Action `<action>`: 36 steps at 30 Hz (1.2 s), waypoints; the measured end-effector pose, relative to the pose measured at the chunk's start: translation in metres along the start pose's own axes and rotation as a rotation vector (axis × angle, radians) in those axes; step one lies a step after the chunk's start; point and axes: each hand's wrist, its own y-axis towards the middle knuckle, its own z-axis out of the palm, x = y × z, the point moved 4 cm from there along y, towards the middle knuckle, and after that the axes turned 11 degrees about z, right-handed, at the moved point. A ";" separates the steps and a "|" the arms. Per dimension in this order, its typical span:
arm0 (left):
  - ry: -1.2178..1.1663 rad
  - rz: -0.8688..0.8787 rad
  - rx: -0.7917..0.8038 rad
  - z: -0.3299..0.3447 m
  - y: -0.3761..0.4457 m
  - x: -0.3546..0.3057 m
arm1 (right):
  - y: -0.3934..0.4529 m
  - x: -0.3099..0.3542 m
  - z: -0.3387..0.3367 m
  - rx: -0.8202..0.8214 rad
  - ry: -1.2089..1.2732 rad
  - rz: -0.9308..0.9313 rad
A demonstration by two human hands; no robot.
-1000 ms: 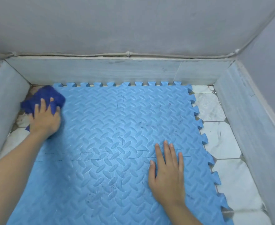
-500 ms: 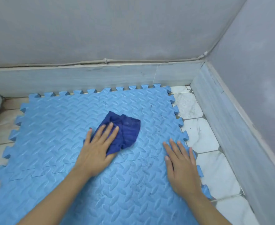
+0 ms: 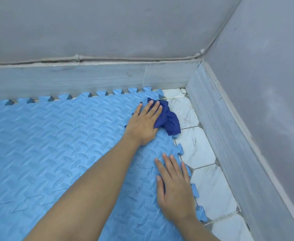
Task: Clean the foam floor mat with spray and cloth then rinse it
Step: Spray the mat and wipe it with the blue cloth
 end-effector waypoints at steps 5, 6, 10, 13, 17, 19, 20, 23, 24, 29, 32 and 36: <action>0.055 -0.450 -0.072 0.000 -0.037 0.096 | -0.002 0.000 0.000 -0.014 -0.006 -0.005; 0.061 -0.463 -0.075 0.000 -0.043 0.097 | -0.002 0.000 0.000 -0.016 -0.009 -0.005; -0.094 -0.138 -0.024 -0.001 -0.066 0.046 | -0.003 0.000 0.001 -0.022 0.008 0.005; -0.200 0.022 0.053 0.002 -0.119 0.003 | -0.003 -0.001 0.000 -0.026 0.025 0.008; -0.259 -0.049 -0.008 0.014 -0.230 -0.050 | -0.004 -0.003 0.002 -0.053 0.061 0.001; -0.268 -0.085 -0.023 0.021 -0.283 -0.079 | -0.005 -0.002 0.002 -0.061 0.069 -0.003; -0.270 -0.111 -0.028 0.022 -0.300 -0.088 | -0.005 -0.002 0.001 -0.062 0.073 -0.005; -0.234 -0.259 -0.023 0.023 -0.290 -0.090 | -0.005 0.000 0.000 -0.046 0.046 -0.001; -0.232 -0.326 -0.033 0.021 -0.271 -0.083 | -0.004 0.000 0.000 -0.033 0.019 0.003; -0.201 -0.417 -0.031 0.017 -0.214 -0.083 | -0.007 0.005 -0.002 0.068 -0.012 0.050; -0.181 -0.330 -0.010 0.021 -0.256 -0.116 | -0.008 0.009 -0.005 0.096 -0.016 0.053; -0.184 -0.465 -0.016 0.022 -0.341 -0.088 | -0.008 0.011 -0.003 0.068 -0.011 0.074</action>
